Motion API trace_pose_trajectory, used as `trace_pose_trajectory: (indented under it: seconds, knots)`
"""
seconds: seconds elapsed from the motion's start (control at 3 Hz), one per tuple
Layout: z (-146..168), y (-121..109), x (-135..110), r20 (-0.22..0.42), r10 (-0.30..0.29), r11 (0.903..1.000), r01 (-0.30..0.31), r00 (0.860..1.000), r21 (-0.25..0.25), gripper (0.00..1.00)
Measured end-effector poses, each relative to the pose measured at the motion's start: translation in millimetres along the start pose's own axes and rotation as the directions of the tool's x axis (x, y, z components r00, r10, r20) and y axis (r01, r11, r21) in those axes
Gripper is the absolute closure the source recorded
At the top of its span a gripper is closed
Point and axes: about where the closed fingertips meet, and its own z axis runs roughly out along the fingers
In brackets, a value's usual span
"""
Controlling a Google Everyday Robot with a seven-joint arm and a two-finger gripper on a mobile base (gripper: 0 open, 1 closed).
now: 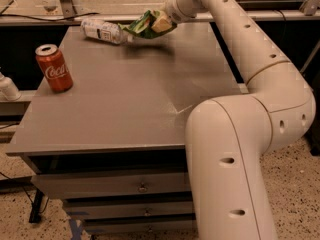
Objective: Move green rice chip bag near blue plastic bottle
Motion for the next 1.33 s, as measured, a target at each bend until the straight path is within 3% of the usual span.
trace_pose_trajectory:
  seconds: [0.33,0.67,1.0,1.33]
  knots:
    - [-1.8,5.9,-3.9,0.013,0.004,0.9999,-0.004,1.0,-0.01,0.0]
    - [-3.3,10.8,-5.0,0.019,0.008,0.9998,-0.007,1.0,-0.016,0.0]
    - [-16.5,13.1,-2.2,0.056,0.049,0.9983,-0.047,0.997,-0.035,0.0]
    - [-47.0,14.9,16.5,0.111,0.112,0.9904,-0.102,0.987,-0.093,0.0]
